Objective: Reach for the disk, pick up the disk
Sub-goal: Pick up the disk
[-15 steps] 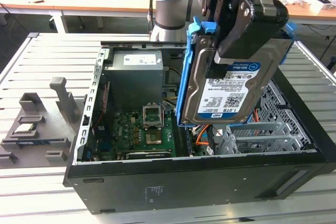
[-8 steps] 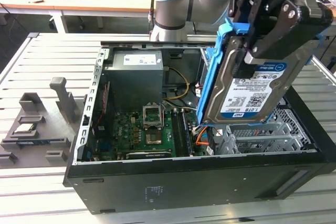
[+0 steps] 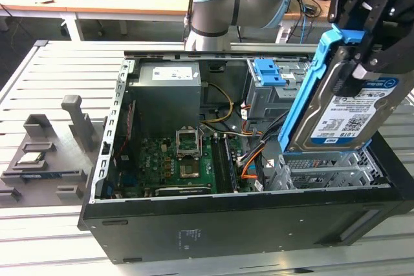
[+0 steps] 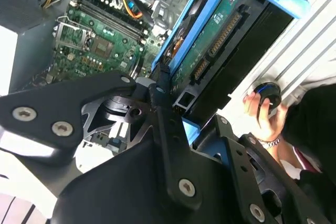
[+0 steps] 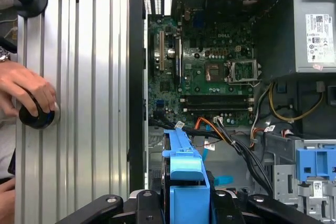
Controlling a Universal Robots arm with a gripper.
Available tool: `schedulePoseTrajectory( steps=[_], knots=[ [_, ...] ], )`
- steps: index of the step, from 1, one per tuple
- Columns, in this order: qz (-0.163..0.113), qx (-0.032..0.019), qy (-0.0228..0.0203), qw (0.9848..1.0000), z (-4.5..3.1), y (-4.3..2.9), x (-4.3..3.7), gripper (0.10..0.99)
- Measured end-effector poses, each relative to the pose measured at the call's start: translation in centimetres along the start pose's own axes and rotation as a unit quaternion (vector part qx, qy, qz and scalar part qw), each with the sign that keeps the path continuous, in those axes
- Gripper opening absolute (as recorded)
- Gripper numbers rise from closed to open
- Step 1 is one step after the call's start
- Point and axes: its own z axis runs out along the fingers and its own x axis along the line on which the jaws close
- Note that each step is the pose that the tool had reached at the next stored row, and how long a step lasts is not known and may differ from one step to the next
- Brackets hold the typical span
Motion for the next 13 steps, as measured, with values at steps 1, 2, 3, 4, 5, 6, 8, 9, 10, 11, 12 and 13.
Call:
schedulePoseTrajectory(
  steps=[1, 2, 3, 4, 5, 6, 8, 9, 10, 11, 12, 13],
  knots=[
    [0.0, -0.0003, -0.0001, 1.0, 0.02, -0.46, -0.01, 0.369],
    [0.0, -0.0004, 0.0, 1.0, 0.15, -0.61, -0.01, 0.369],
    [0.0, -0.0005, 0.0001, 1.0, 0.31, -0.68, -0.01, 0.369],
    [0.0, -0.0007, 0.0, 1.0, 0.6, -0.88, -0.01, 0.369],
    [0.0, -0.0009, 0.0, 1.0, 0.78, -1.05, -0.01, 0.369],
    [0.0, -0.0011, 0.0, 1.0, 0.95, -1.26, -0.02, 0.369],
    [-0.001, -0.0013, 0.0001, 1.0, 1.55, -1.68, -0.07, 0.369],
    [-0.002, -0.0013, 0.0001, 1.0, 1.75, -1.77, -0.09, 0.369],
    [-0.002, -0.0013, 0.0, 1.0, 2.01, -1.89, -0.13, 0.369],
    [-0.002, -0.0013, 0.0001, 1.0, 2.17, -1.99, -0.18, 0.369],
    [-0.003, -0.0013, 0.0002, 1.0, 2.55, -2.24, -0.34, 0.369],
    [-0.003, -0.0013, 0.0001, 1.0, 2.87, -2.36, -0.54, 0.369]
  ],
)
